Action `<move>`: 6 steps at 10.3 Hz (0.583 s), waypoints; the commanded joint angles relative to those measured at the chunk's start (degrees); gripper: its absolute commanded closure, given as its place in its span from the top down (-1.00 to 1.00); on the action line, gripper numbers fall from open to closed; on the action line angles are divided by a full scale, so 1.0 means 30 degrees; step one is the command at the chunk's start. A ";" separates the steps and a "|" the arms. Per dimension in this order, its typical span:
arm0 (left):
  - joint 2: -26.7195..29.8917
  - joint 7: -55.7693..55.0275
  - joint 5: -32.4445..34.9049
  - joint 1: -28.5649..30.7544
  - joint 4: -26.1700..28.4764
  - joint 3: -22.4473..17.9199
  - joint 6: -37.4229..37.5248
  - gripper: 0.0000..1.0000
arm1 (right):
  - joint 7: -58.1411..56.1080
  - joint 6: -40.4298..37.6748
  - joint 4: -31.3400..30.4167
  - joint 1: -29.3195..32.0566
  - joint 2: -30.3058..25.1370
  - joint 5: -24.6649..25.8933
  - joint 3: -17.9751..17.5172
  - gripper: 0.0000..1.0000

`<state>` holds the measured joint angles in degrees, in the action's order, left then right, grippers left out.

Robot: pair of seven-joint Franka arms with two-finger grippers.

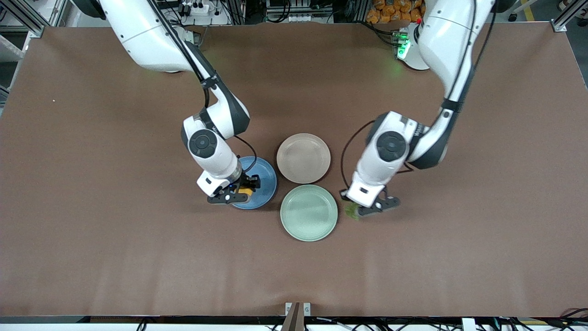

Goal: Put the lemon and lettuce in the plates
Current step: 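Carry the lemon onto the blue plate while the left gripper carries lettuce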

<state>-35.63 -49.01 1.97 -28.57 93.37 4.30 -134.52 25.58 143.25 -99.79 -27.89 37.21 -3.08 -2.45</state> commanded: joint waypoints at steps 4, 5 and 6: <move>0.0304 -0.4987 0.0195 -0.5233 0.0106 -0.0262 0.2501 -1.00 | 0.0173 0.0063 0.0305 -0.0313 0.0664 0.0088 0.0114 0.98; 0.0188 -0.5136 0.0107 -0.5734 0.0135 -0.0262 0.2708 -1.00 | 0.0204 -0.0025 0.0305 -0.0226 0.0489 -0.0115 0.0114 1.00; 0.0129 -0.5225 0.0077 -0.5768 0.0135 -0.0262 0.2710 0.24 | 0.0378 -0.0606 0.0363 -0.0109 0.0169 -0.0117 0.0114 1.00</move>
<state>-35.53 -63.74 1.97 -45.58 93.49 4.29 -127.28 25.69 143.75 -99.32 -28.55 39.09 -3.06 -2.19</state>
